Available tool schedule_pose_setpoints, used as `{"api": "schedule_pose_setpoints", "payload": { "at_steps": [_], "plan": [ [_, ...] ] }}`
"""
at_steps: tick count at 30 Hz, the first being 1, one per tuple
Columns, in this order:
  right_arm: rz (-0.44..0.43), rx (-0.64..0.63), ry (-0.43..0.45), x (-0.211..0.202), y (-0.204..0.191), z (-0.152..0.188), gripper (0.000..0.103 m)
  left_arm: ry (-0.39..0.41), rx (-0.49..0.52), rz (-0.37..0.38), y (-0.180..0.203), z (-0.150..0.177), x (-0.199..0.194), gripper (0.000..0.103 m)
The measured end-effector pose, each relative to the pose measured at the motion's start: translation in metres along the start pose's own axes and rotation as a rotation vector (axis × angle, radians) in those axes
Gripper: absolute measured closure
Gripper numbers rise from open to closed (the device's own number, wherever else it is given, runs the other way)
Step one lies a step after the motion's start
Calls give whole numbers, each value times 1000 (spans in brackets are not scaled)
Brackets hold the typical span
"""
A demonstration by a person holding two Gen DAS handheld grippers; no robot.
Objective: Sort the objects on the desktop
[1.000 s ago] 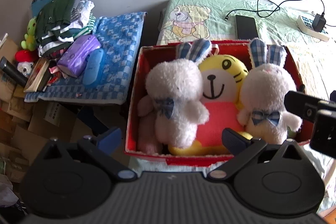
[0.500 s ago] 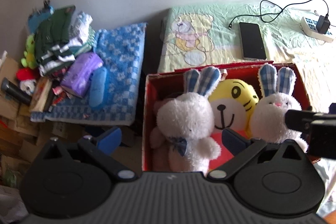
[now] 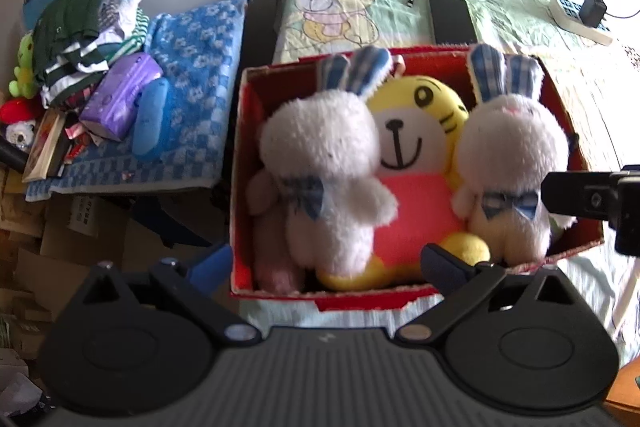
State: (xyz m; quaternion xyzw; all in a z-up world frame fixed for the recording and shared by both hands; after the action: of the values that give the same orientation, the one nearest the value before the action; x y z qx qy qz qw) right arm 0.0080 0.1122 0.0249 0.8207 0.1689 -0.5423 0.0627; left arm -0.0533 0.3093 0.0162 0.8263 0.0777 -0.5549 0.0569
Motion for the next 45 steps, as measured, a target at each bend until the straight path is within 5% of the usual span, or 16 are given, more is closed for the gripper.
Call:
{"api": "schedule_pose_setpoints", "payload": {
  "at_steps": [18, 45],
  "plan": [
    [55, 64, -20, 13, 21, 0, 19, -63, 86, 170, 31, -3, 26, 2],
    [70, 52, -41, 24, 23, 4, 20, -30, 82, 145, 25, -6, 36, 2]
  ]
}}
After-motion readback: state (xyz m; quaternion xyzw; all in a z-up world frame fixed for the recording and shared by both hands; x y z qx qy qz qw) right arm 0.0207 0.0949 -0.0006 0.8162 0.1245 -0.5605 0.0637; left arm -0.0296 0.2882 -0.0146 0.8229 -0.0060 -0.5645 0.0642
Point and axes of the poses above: each gripper's, at about its wrist camera, not at the fingertips, and x roughly the way its jaws point, y to its right, z to its underside, the point moved 5 cm from there along x, roughly the way its jaws point, and after that the axes turned 7 degrees about z, right-handed, at the moved point
